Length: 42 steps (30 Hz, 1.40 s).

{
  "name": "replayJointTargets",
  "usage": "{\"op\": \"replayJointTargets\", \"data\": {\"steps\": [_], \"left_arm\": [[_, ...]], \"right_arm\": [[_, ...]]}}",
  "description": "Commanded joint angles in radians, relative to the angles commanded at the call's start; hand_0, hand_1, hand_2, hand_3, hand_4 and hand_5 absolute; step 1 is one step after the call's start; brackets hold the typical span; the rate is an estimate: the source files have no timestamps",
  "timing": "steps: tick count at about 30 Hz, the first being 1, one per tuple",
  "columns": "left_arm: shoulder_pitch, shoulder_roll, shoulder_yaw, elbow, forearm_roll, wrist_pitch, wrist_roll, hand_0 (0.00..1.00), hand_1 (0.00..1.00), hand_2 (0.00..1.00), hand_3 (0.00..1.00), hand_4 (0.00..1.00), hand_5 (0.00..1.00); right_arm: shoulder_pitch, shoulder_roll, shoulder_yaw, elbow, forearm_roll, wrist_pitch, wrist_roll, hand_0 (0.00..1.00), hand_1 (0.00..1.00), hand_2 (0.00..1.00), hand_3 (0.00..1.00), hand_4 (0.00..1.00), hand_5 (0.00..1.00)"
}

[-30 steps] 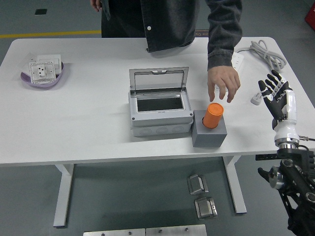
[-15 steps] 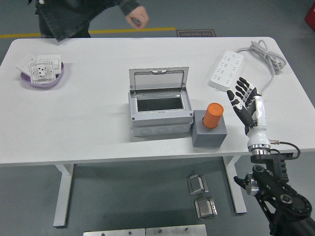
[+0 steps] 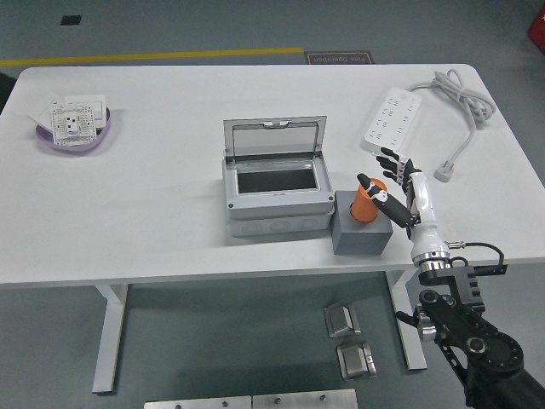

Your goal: Pick up the cylinder from the cube,place it in the box,flap close box

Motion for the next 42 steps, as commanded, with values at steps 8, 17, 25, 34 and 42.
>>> {"op": "replayJointTargets", "data": {"steps": [8, 17, 25, 34, 42], "left_arm": [[-0.002, -0.005, 0.009, 0.000, -0.005, -0.001, 0.003, 0.631, 0.581, 0.551, 0.591, 0.489, 0.043], [-0.001, -0.010, 0.007, 0.000, -0.001, -0.002, 0.004, 0.630, 0.582, 0.552, 0.591, 0.489, 0.043], [-0.004, -0.011, 0.018, 0.000, -0.012, -0.002, 0.005, 0.628, 0.581, 0.552, 0.591, 0.489, 0.043], [-0.004, -0.013, 0.019, 0.000, -0.011, -0.002, 0.005, 0.627, 0.582, 0.552, 0.590, 0.488, 0.040], [-0.004, -0.013, 0.017, 0.000, -0.009, -0.002, 0.004, 0.626, 0.581, 0.552, 0.591, 0.488, 0.038]], "right_arm": [[0.003, 0.003, -0.043, 0.002, -0.007, 0.000, -0.004, 0.745, 0.744, 0.732, 0.765, 0.985, 0.412], [0.003, 0.002, -0.050, -0.001, 0.003, 0.002, 0.002, 0.685, 0.731, 0.720, 0.763, 0.994, 0.431], [-0.008, 0.000, -0.075, -0.008, 0.024, 0.000, 0.005, 0.654, 0.722, 0.725, 0.758, 0.974, 0.394], [-0.009, -0.001, -0.081, -0.011, 0.031, -0.007, 0.005, 0.601, 0.710, 0.716, 0.753, 0.774, 0.152], [-0.007, -0.003, -0.088, -0.012, 0.039, -0.013, 0.006, 0.605, 0.686, 0.705, 0.725, 0.522, 0.002]]}}
